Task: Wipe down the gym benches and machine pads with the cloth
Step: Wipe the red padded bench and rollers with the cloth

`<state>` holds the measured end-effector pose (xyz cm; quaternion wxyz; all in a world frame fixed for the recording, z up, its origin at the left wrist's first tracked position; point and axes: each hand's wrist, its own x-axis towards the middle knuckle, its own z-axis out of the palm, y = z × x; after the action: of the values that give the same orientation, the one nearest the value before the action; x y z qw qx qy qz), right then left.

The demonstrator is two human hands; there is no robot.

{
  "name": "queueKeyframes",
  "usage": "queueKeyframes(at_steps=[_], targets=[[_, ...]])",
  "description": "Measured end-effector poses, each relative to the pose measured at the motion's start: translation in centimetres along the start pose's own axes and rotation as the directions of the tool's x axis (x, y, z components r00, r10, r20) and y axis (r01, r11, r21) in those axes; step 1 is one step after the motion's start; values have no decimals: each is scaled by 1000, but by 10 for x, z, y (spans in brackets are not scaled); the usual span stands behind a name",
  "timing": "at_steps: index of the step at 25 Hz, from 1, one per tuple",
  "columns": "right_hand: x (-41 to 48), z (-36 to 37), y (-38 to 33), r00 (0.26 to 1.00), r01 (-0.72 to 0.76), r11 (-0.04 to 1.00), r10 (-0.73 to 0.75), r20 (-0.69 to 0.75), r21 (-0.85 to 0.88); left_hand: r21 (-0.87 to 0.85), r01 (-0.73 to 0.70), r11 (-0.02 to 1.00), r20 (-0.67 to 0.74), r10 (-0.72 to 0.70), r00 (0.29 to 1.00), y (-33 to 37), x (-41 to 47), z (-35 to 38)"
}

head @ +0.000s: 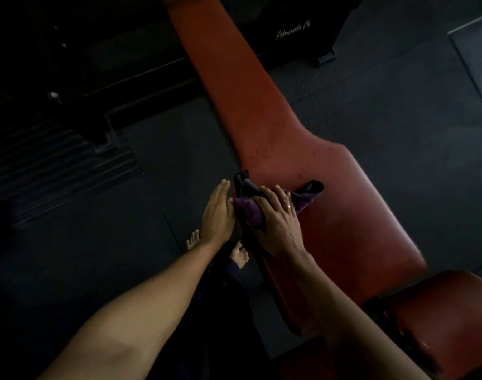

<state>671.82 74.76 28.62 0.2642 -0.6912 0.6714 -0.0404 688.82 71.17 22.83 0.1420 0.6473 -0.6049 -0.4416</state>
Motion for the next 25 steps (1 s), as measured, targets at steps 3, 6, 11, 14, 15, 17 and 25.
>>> queueKeyframes(at_steps=[3,6,11,14,15,17,25], targets=[[24,-7,14,998,22,999,-19,61,-41,-37,12,999,46,-10,999,6,-1,6],[62,-24,32,996,-89,995,90,19,-51,0,28,1000,36,-28,999,22,8,13],[89,-34,27,948,-299,954,295,-119,-19,33,145,989,-35,-144,989,51,20,32],[93,-27,5,993,-112,994,112,-24,16,89,95,991,-122,-84,989,52,19,40],[89,-30,9,998,-54,998,53,21,35,61,92,994,-126,-83,989,52,17,38],[70,-41,32,995,65,996,-69,79,57,77,87,993,-111,-79,991,53,21,35],[113,-53,61,982,-163,986,164,-93,23,237,421,875,-200,-380,903,92,71,62]])
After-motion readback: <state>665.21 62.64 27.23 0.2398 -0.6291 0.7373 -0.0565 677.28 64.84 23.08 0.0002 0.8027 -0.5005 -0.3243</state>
